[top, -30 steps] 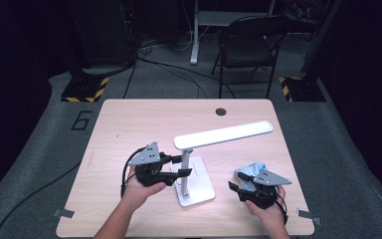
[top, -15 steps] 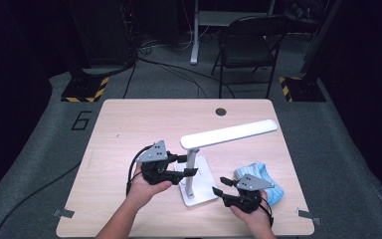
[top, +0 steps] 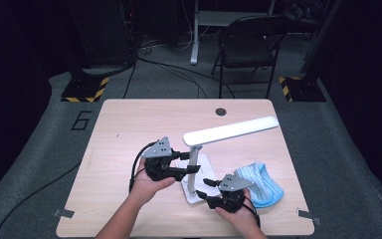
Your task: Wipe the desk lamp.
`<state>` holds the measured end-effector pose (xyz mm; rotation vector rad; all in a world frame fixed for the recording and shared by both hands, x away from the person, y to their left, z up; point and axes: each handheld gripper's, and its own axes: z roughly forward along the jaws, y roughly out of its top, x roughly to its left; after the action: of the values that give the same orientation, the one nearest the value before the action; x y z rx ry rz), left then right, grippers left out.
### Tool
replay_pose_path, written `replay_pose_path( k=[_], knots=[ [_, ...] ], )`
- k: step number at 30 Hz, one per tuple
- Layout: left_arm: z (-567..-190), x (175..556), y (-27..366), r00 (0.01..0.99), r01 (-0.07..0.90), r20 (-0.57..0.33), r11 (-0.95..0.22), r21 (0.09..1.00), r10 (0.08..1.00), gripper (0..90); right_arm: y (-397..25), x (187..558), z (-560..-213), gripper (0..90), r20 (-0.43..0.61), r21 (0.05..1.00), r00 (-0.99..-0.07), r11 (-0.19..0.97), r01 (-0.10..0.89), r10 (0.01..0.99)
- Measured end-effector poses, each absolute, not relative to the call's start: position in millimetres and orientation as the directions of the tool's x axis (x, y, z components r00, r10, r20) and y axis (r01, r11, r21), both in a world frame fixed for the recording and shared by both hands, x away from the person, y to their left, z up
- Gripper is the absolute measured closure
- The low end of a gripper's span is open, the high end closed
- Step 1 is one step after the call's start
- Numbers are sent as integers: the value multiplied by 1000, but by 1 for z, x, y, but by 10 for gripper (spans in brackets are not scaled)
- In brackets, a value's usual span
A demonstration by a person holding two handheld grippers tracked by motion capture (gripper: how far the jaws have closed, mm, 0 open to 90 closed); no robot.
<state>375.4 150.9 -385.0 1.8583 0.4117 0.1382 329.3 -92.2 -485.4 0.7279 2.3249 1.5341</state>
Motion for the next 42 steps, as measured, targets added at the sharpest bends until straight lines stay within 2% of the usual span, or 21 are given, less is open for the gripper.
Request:
replay_pose_path(
  k=[8, 13, 15, 20, 37, 42],
  knots=[
    [-385, 382, 148, 930, 234, -135, -268, 935, 343, 428, -77, 338, -486, 499, 61, 901, -832, 329, 284, 551],
    [-387, 386, 146, 939, 240, -156, -257, 936, 307, 424, -73, 346, -488, 532, 63, 901, -824, 323, 290, 563],
    [-389, 387, 145, 948, 237, -163, -263, 935, 274, 439, -75, 348, -489, 552, 71, 900, -829, 323, 293, 554],
    [-389, 383, 144, 951, 221, -145, -274, 936, 273, 445, -78, 349, -489, 603, 78, 895, -850, 340, 290, 521],
    [-391, 374, 146, 948, 226, -151, -263, 938, 280, 486, -94, 344, -488, 614, 124, 888, -847, 324, 328, 518],
    [-391, 374, 145, 946, 231, -153, -265, 936, 285, 528, -100, 345, -488, 624, 131, 886, -842, 320, 337, 523]
  ],
)
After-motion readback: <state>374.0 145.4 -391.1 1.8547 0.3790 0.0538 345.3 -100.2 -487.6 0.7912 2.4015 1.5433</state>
